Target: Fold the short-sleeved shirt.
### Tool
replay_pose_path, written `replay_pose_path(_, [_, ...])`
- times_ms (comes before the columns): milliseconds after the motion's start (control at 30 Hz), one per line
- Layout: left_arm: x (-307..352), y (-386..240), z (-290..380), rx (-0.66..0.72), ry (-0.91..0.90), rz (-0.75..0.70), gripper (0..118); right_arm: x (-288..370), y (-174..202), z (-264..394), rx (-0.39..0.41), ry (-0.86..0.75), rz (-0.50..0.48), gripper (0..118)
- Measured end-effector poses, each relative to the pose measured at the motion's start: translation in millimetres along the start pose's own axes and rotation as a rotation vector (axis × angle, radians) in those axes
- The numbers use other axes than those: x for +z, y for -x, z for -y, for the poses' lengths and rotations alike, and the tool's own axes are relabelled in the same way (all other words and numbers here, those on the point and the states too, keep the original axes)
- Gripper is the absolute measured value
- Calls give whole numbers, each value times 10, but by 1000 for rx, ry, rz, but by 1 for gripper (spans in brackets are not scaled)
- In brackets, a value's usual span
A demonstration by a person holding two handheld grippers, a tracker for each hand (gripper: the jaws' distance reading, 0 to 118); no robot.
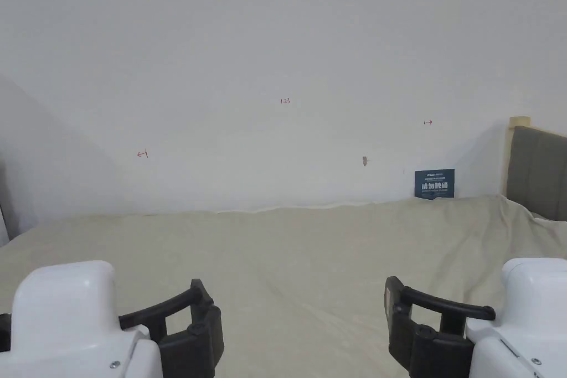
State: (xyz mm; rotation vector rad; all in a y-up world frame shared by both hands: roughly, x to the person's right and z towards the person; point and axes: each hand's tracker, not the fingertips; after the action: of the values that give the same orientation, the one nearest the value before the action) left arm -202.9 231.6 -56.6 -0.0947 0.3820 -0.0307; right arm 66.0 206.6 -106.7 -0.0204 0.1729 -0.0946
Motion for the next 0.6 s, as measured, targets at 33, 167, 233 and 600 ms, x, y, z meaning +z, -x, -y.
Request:
replay_pose_path(33, [8, -32, 17, -20, 0, -9, 118, -4, -6, -9, 0, 0, 0, 118])
replay_pose_path(167, [-11, -50, 70, 10, 45, 68, 118, -18, 24, 4, -1, 11, -9, 118])
replay_pose_path(233, [-47, -84, 75, 38, 81, 30, 118, -40, 69, 21, 5, 15, -13, 118])
replay_pose_path(600, [-63, -30, 100, 57, 117, 79, 118, -158, 225, 95, 53, 47, -37, 118])
